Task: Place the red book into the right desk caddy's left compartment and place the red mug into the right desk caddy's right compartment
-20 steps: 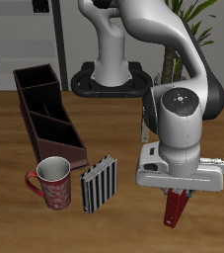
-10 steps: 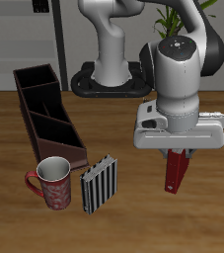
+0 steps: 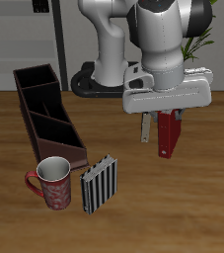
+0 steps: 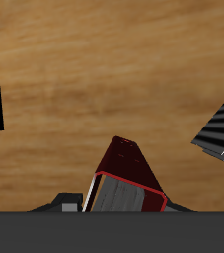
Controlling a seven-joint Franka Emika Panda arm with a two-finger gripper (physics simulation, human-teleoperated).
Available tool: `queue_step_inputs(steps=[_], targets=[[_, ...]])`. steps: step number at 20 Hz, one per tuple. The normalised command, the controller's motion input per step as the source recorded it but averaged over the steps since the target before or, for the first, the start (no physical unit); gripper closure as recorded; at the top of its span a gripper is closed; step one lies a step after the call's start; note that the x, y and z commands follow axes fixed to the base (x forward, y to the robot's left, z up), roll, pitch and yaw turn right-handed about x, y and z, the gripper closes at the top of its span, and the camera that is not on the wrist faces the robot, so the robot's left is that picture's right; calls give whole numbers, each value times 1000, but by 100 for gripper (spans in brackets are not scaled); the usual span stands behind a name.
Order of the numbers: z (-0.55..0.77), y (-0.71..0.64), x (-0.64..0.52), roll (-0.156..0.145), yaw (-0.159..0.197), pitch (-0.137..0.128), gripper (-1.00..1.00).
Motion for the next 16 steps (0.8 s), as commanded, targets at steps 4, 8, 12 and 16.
queue_step_inputs(steps=[4,8,12,16], targets=[[424,-306,-484,-24,48,-51,100],[333,-277,-434,12,72,-34,100],[218,-236,-135,-29,11,-29,100],[351,-500,-230,-22,32,-45,100]])
